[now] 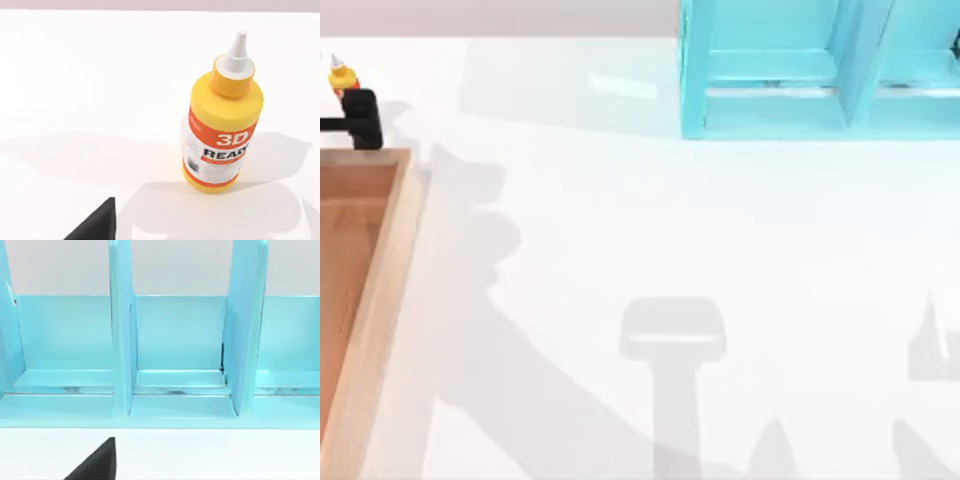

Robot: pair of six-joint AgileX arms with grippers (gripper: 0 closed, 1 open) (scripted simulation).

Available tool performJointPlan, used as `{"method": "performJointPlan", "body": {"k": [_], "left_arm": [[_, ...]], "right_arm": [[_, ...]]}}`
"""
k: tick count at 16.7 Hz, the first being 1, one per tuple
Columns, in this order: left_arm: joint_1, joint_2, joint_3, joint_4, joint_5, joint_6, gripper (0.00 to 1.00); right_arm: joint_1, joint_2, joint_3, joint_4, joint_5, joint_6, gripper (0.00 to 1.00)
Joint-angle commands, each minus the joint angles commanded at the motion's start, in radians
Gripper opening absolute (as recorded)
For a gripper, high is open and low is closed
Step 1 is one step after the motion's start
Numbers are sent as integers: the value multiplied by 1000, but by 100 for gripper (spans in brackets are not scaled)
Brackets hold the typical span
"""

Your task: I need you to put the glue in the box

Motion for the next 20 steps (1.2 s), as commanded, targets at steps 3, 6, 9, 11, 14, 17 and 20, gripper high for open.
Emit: {"method": "performJointPlan", "body": {"k": [3,6,9,11,14,17,20], "left_arm": [[2,31,9,5,3,2,100],[2,31,9,5,3,2,100],[-6,33,18,-4,-3,-2,100],[-16,47,60,-29,-12,-8,100],[-22,99,134,-48,-18,-12,100],[-21,191,257,-80,-15,-12,100],[-29,303,389,-106,-19,-15,100]], "right_arm": [[0,0,0,0,0,0,100],[0,0,0,0,0,0,100],[0,0,0,0,0,0,100],[0,0,0,0,0,0,100],[0,0,0,0,0,0,100],[0,0,0,0,0,0,100],[0,0,0,0,0,0,100]]}}
